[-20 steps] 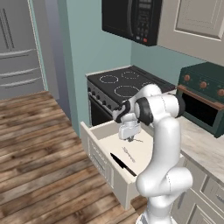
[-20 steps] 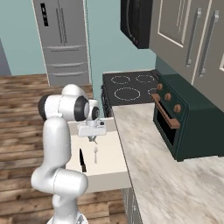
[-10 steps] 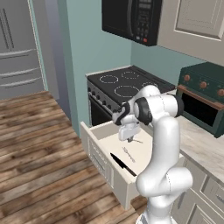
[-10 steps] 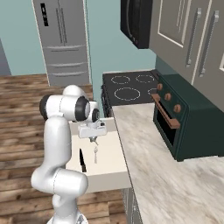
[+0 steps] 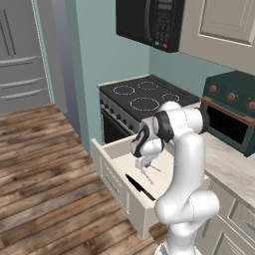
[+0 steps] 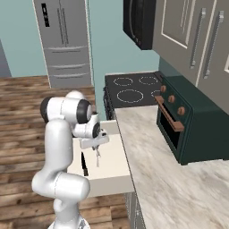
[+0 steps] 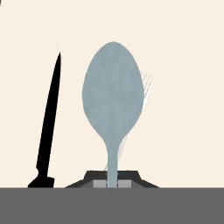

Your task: Pick up the metallic utensils from the counter and place them in the open drawer. Make sure not to pick up any wooden utensils.

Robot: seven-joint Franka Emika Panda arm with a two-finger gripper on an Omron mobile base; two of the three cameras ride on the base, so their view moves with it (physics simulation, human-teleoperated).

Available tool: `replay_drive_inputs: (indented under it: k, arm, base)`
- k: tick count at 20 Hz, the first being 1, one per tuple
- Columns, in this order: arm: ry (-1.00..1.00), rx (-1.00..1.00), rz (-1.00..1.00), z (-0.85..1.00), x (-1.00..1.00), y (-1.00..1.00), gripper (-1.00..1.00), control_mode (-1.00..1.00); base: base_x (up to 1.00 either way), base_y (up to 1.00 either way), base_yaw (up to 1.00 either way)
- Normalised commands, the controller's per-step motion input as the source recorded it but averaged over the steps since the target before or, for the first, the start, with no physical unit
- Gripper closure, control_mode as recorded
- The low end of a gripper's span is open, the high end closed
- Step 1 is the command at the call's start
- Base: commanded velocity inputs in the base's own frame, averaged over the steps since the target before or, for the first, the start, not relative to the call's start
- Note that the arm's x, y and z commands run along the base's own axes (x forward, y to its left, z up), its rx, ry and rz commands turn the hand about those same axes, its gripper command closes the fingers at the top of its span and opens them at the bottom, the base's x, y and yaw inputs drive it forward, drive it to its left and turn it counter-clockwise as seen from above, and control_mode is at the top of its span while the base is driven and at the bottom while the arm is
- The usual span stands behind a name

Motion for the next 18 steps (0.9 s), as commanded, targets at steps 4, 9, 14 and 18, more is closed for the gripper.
replay_drive_inputs:
  k: [4,9,14,18]
  arm:
    - [-0.06,0.00,0.00,-0.43,0.00,0.05,1.00,-1.00]
    - [-0.05,0.00,0.00,-0.31,0.00,0.04,1.00,-1.00]
    - [-0.04,0.00,0.00,-0.08,0.00,0.00,1.00,-1.00]
    - [-0.02,0.00,0.00,0.00,0.00,0.00,1.00,-1.00]
  base:
    - [0.00,0.00,0.00]
    - [0.00,0.00,0.00]
    - [0.00,0.00,0.00]
    - [0.00,0.00,0.00]
